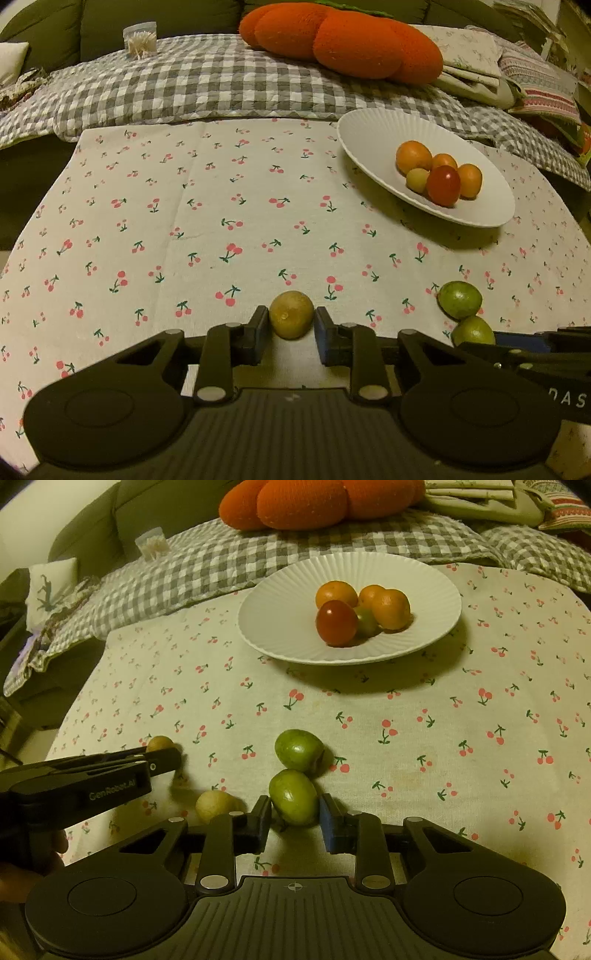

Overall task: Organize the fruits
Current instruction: 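Grasp a green lime with the right gripper while the left grasps a yellow fruit, then carry the lime with the right gripper while the left carries its fruit to the plate, then open the right gripper over the plate while the left gripper releases its fruit there, then move both open grippers back toward the last lime and yellow fruit, then grasp the last green lime with the right gripper while the left grasps the pale yellow fruit, then carry the lime with the right gripper while the left carries its fruit to the plate, then open the right gripper over the plate while the left gripper releases its fruit there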

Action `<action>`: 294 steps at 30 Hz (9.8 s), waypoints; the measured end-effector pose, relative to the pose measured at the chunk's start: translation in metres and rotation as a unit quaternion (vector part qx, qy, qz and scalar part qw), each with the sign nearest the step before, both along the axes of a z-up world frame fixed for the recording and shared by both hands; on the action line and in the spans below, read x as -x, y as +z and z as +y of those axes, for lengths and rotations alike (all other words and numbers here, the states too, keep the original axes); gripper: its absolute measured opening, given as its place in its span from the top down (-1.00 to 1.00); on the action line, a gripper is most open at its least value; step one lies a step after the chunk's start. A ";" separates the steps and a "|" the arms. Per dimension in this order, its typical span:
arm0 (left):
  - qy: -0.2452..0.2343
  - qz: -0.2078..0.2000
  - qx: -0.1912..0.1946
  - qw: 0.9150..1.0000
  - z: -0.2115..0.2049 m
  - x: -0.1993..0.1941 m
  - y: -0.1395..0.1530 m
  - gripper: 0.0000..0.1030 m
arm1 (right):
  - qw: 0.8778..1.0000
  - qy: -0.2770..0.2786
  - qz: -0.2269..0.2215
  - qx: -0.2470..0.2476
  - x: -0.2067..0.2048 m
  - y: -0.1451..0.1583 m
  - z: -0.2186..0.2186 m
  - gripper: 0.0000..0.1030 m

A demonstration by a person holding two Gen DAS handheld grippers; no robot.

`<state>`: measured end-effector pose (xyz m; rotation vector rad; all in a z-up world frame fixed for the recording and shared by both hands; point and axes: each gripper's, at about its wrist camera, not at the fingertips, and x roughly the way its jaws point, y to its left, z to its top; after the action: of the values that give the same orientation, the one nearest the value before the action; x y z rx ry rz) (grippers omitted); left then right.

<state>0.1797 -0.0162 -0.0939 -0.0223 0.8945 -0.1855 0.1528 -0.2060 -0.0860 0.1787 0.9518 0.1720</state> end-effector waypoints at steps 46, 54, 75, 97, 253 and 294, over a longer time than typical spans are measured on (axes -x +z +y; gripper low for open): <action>-0.014 -0.058 0.129 0.990 -0.009 -0.006 0.057 0.52 | 0.994 -0.031 -0.096 -0.053 0.001 0.071 -0.056 0.49; -0.045 -0.079 0.143 0.986 -0.024 -0.015 0.059 0.52 | 0.989 -0.027 -0.125 -0.074 -0.003 0.079 -0.071 0.49; -0.062 -0.078 0.094 0.991 -0.065 -0.068 0.034 0.52 | 0.991 -0.065 -0.090 -0.073 -0.068 0.037 -0.087 0.46; -0.029 -0.066 0.120 0.990 -0.042 -0.066 0.043 0.10 | 0.986 -0.105 -0.103 -0.073 -0.058 0.054 -0.097 0.05; -0.015 -0.061 0.069 0.996 -0.032 -0.001 0.061 0.52 | 0.989 -0.014 -0.134 -0.053 -0.012 0.081 -0.061 0.42; -0.074 -0.081 0.053 0.993 -0.073 -0.082 0.024 0.44 | 0.983 -0.120 -0.110 -0.089 -0.110 0.035 -0.115 0.22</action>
<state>0.2614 -0.0891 -0.0701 -0.0399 0.7244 -0.3676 0.2629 -0.3206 -0.0507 0.4292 0.6879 0.0531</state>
